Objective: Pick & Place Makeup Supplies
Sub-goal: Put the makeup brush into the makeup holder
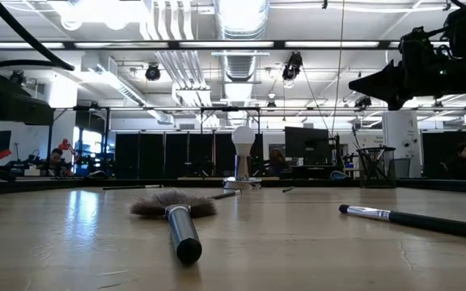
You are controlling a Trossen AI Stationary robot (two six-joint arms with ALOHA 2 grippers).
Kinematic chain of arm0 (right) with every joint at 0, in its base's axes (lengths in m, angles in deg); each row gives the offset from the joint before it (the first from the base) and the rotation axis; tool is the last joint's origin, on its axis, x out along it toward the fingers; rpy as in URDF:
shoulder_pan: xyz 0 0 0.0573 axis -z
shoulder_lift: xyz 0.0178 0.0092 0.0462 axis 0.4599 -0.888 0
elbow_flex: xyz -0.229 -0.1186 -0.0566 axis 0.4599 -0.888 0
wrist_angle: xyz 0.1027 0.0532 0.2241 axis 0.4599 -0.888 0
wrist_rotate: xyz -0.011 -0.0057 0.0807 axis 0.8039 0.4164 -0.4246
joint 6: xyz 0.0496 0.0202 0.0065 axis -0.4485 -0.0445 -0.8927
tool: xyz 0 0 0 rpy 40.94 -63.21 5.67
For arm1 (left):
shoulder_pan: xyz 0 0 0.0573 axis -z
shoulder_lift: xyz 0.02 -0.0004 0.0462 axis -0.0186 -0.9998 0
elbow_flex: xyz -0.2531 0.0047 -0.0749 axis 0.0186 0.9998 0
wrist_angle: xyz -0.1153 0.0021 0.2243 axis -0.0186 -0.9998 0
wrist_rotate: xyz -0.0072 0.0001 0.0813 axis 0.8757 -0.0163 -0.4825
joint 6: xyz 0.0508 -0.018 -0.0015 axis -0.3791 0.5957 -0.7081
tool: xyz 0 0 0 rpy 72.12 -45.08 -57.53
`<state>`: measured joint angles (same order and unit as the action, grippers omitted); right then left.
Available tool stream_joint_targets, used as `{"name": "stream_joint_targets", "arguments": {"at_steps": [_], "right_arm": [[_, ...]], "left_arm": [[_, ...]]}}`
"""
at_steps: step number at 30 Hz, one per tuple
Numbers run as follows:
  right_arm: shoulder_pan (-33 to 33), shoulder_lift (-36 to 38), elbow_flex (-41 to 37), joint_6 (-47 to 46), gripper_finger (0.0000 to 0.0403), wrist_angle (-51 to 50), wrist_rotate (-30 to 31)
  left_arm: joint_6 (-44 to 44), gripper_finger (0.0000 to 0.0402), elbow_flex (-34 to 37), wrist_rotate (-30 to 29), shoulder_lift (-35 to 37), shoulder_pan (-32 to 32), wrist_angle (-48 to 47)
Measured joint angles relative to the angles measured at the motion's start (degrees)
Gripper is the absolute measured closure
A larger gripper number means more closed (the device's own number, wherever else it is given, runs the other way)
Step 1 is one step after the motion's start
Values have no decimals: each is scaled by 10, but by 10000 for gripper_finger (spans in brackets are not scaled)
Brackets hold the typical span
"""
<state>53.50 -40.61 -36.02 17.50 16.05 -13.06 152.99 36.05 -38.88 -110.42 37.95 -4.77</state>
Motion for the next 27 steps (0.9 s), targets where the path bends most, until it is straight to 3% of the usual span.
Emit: {"name": "stream_joint_targets", "arguments": {"at_steps": [3, 7, 12, 15, 20, 24, 27], "right_arm": [[0, 0, 0, 6, 394, 0, 0], [0, -3, 0, 16, 394, -2, 1], [0, -15, 0, 44, 394, -3, 10], [0, -23, 0, 61, 394, 1, 34], [1, -28, 10, 96, 394, 4, 67], [1, -28, 33, 118, 394, 4, 67], [0, -33, 54, 129, 394, 0, 67]], "left_arm": [[-12, 401, -12, -22, 5, 1, -22], [-56, 401, -16, -159, 44, -9, -29], [-188, 401, 32, -291, 116, -49, 66], [-302, 401, 88, -332, 165, -95, 156], [-552, 401, 208, -331, 232, -210, 452], [-736, 401, 286, -265, 238, -319, 738], [-848, 401, 305, -205, 216, -391, 876]]}}
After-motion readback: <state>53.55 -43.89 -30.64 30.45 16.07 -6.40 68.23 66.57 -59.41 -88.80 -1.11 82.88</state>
